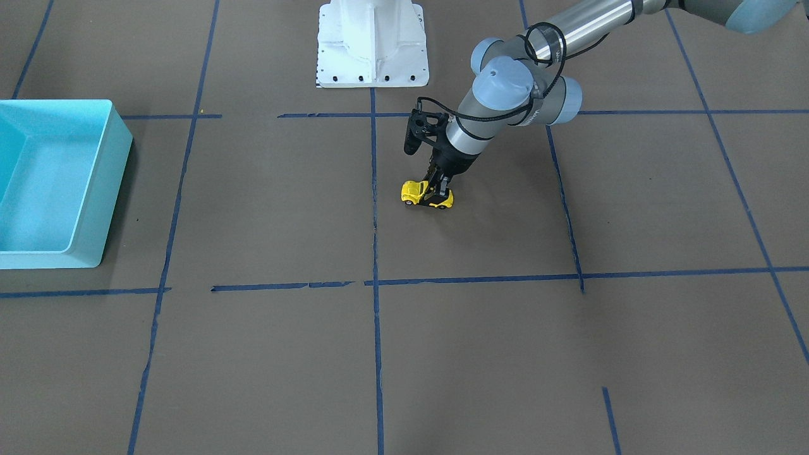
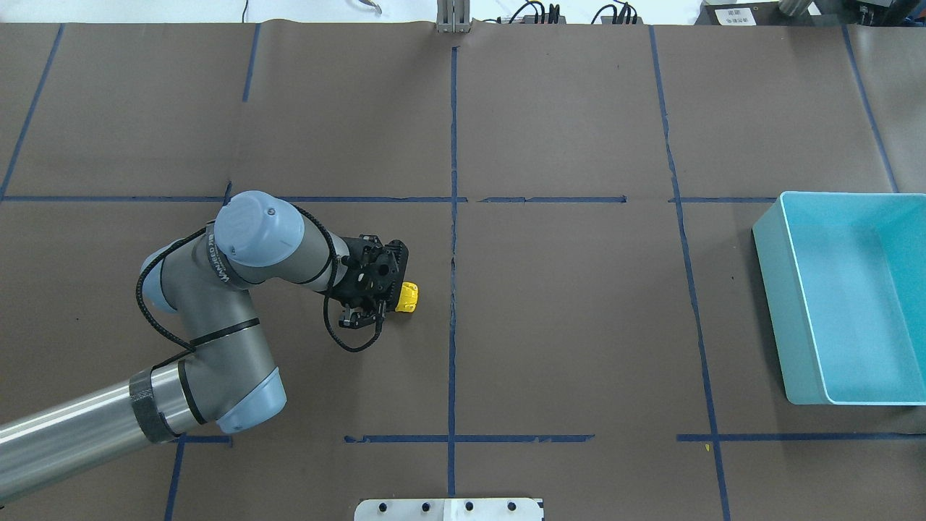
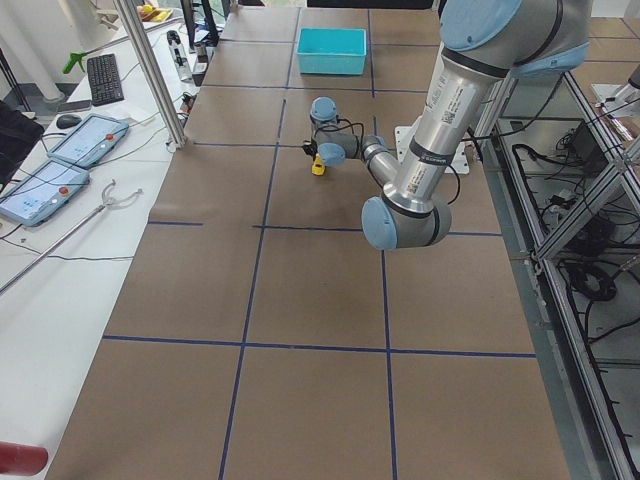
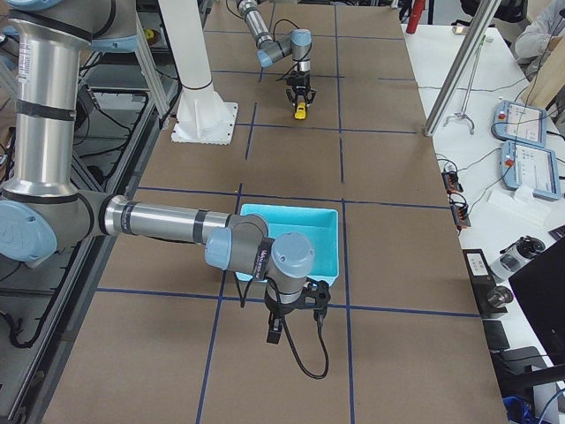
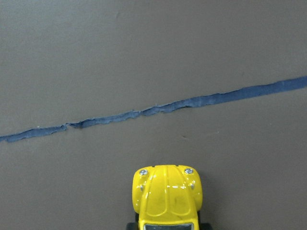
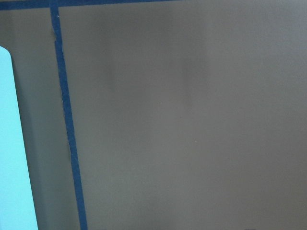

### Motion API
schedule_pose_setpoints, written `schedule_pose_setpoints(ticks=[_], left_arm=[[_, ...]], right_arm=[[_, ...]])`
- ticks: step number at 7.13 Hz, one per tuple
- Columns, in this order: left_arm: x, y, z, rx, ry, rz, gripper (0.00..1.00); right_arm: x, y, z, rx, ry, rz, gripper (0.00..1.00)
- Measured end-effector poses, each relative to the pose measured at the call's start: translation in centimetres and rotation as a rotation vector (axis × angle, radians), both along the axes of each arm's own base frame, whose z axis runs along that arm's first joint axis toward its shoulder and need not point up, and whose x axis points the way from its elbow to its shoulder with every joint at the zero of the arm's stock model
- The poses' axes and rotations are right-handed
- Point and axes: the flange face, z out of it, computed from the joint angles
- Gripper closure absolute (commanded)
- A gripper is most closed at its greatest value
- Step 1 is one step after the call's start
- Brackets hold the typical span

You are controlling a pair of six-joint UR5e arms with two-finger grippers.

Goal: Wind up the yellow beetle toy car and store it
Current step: 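Drag the pressed car backward toward the robot with the left gripper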

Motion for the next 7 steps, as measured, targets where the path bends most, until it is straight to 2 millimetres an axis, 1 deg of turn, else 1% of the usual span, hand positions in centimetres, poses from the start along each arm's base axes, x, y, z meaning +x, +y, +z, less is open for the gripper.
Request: schedule_pose_setpoints(ticks=[2, 4, 5, 6, 7], left_arm=[[-1.3, 0.2, 1.7, 0.010, 0.014, -0.004, 0.98], [-2.7, -0.3, 3.4, -0.003, 0.020, 0.005, 0.98], [-4.0, -0.8, 4.7, -0.014, 0.026, 0.012, 0.98], [-5.2, -0.8, 6.5, -0.019, 0.031, 0.014, 0.97], [-6.6, -0.9, 8.2, -0.024, 0.037, 0.014, 0.58]], right_arm=[[0.0, 0.0, -0.1, 0.001, -0.001, 0.001, 0.00], [0.0, 0.0, -0.1, 0.001, -0.002, 0.002, 0.00], [0.0, 0.0, -0.1, 0.002, -0.002, 0.002, 0.00], [0.0, 0.0, -0.1, 0.002, -0.002, 0.002, 0.00], [0.0, -0.1, -0.2, 0.003, -0.002, 0.002, 0.00]])
